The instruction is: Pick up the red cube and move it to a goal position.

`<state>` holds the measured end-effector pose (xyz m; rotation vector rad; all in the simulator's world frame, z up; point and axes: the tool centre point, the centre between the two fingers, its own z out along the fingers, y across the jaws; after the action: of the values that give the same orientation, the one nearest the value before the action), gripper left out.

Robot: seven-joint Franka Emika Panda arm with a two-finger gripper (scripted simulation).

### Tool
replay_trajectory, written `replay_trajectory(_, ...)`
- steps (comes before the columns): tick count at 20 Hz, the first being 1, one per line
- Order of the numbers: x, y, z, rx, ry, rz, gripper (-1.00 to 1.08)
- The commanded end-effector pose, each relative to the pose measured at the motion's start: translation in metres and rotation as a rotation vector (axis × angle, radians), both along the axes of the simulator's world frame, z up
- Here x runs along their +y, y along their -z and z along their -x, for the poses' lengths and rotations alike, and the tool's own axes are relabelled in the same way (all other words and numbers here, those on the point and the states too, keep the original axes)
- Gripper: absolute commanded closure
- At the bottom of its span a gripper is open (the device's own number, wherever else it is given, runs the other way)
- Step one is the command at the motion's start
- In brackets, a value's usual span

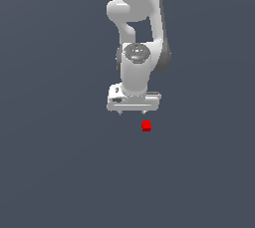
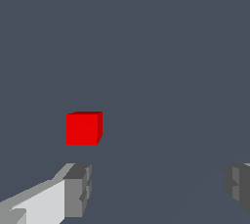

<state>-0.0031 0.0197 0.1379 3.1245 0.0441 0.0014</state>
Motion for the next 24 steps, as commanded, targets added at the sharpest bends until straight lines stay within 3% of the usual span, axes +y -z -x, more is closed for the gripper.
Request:
replay_trajectory(1,0.012,0.020,0.001,0.001,0.001,-0.003,-0.92)
replay_trajectory(11,0.060,0.095,-0.001,0.001,0.006,-0.014,-0.92)
replay_trajectory(20,0.074,0.116,-0.002,0.001,0.008,-0.016,-0.92)
replay_trajectory(21,0.074,0.116,-0.002,0.001,0.008,-0.016,1.08)
replay_trajectory(24,0.074,0.116,-0.002,0.001,0.008,-0.016,1.08)
